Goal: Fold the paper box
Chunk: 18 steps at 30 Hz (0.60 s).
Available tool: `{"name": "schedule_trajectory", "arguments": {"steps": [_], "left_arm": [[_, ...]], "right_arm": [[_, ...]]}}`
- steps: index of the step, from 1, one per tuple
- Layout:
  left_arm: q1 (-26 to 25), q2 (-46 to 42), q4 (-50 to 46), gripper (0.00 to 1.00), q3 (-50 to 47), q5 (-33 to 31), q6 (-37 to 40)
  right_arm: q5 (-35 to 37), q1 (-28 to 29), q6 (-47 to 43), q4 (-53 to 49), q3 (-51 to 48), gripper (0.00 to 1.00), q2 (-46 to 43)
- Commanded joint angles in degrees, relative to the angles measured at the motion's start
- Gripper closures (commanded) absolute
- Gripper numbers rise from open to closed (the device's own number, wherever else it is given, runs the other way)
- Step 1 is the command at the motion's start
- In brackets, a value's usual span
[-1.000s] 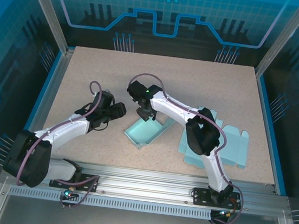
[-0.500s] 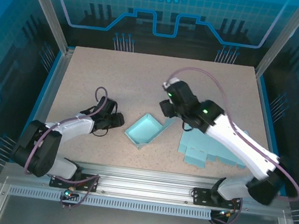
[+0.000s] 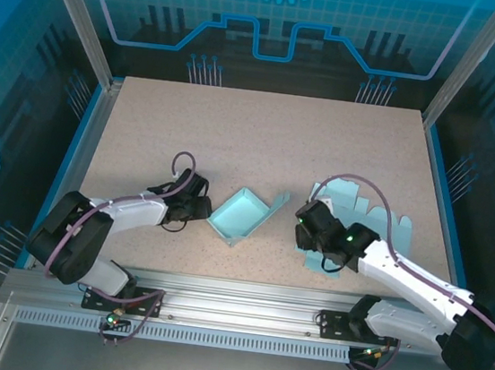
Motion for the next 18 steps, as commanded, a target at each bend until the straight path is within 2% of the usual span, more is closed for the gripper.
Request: {"name": "schedule_trajectory", "arguments": {"steps": [1,6,18], "left_arm": [[-3.9,3.5,2.2,0.49,-0.9,8.4,-3.3],[-6.8,3.7,5.5,0.49,-1.8,9.2,-5.7],[-12.5,2.3,18.8,0.49,-7.9,13.0,-14.9]], "right_arm": [[-6.9,-0.8,5.5,14.4,-4.7,0.43,0.6],[-10.8,-2.4,5.3,24.6,-7.4,0.43,4.6],[-20.9,-8.2,-0.4,38.4,0.0,0.43,23.1]]}}
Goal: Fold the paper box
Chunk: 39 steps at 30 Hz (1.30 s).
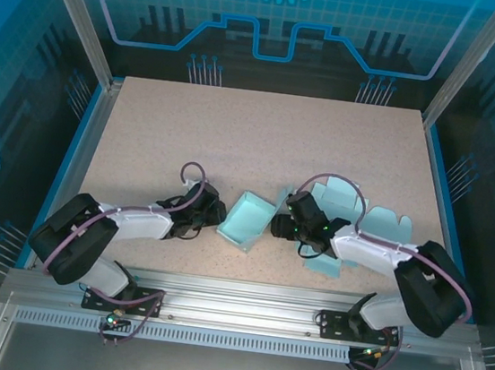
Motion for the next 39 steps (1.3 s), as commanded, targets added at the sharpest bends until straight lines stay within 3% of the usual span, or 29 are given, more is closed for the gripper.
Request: {"name": "schedule_trajectory", "arguments": {"steps": [1,9,15,19,24,29,35,39], "left_arm": [[-4.0,2.6,4.4,0.49,-2.9,14.3,-6.1],[-6.0,4.6,12.1,0.50,-3.6,13.6,-9.8],[-6.0,0.3,11.8,0.50,-5.5,7.4,-10.8],[-5.9,-6.6,0.2,0.46,-3.2,0.0,-5.3],[-3.9,-13.0,-10.6,0.37,2.3,-6.2,5.1],[3.9,-17.0,-9.3,0.30,5.2,-0.2,15.6],[11.5,-17.4,-7.4,0.29,10.9,12.3,40.6],[15.6,-13.4,-9.7,0.30,17.2,22.1,51.4]], "right_arm": [[-4.9,-2.4,-3.7,6.4,5.5,0.43,4.6],[-10.0,-7.0,-8.9,6.3,18.9,0.43,16.5],[-16.7,-13.8,-12.5,2.3,28.6,0.43,23.2],[-14.3,-16.4,-14.1,-1.2,28.5,0.41,18.8],[-3.3,-16.5,-13.3,-9.8,24.7,0.37,7.4],[2.6,-15.9,-11.2,-15.7,17.6,0.34,-5.0],[4.6,-12.4,-10.6,-22.3,12.6,0.34,-17.8],[6.0,-9.0,-10.5,-26.9,13.0,0.35,-21.9]]}}
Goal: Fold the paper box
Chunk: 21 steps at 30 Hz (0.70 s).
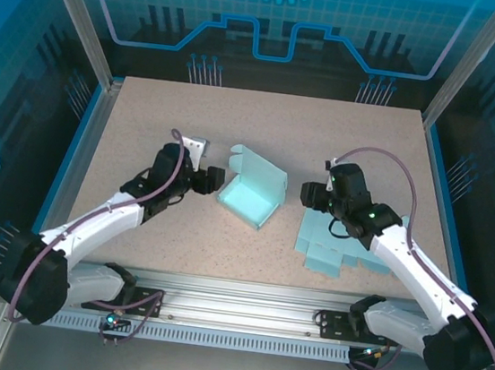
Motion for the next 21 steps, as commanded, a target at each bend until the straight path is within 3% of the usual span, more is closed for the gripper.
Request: {"name": "schedule_trajectory", "arguments": {"steps": [1,3,6,15,18,21], "left_arm": [[3.1,4.1,-2.7,0.30,6.4,14.0,17.8],[3.7,7.5,-4.6,0.30,9.4,18.1,23.0],[3.8,13.1,-6.7,0.31,13.4,19.1,27.2],[3.7,25.7,-12.6,0.38,23.4,20.4,28.4],[3.7,27.2,-13.0,0.43,24.6,20.1,27.7],[3.8,27.7,-13.4,0.57,25.3,19.2,26.5]], "right_arm": [[2.6,3.3,0.7,-6.6,0.2,0.35,-3.3],[2.5,4.6,1.1,-7.7,0.7,0.35,-3.7],[3.0,7.3,1.2,-8.9,1.1,0.35,-2.2],[5.2,12.8,-2.1,-8.7,11.0,0.35,10.2],[7.0,13.1,-3.2,-9.0,14.6,0.38,15.6],[8.4,13.3,-3.9,-8.5,17.1,0.43,20.1]]}}
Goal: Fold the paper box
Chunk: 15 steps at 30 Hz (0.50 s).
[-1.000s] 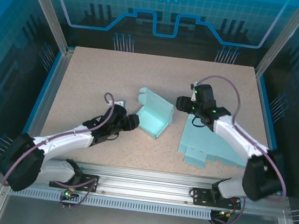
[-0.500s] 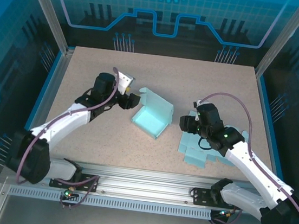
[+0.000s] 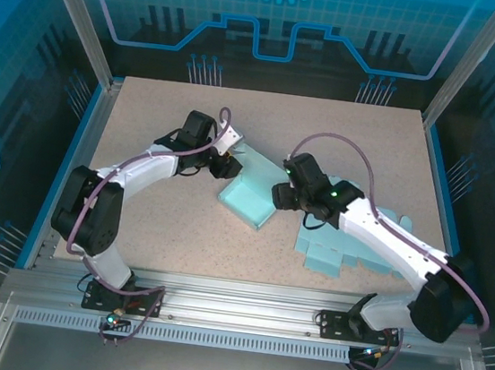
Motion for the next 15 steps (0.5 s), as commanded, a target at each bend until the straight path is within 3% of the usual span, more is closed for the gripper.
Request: {"name": "schedule_trajectory", "arguments": {"steps": [1,5,10,12,15], "left_arm": [[0.3,0.2,-2.1,0.61,2.2,0.9,-0.3],[0.3,-0.2,-1.0,0.68,1.6,0.8,-2.4],[0.3,-1.4,0.4,0.68,0.3,-1.0,-4.8],[0.3,-2.1,0.6,0.52,-0.2,-3.8,-6.0],[0.7,-3.4,0.4,0.36,-0.8,-6.9,-7.1]], "right_arm": [[2.7,0.6,-1.9,-0.1,3.2,0.47,3.8],[3.3,0.6,-3.2,2.1,4.8,0.61,6.9],[3.3,0.7,-7.8,4.7,6.9,0.78,9.7],[3.8,0.6,-9.8,5.3,7.8,0.84,10.8],[4.1,0.6,-13.5,5.9,9.1,0.87,12.6]]}}
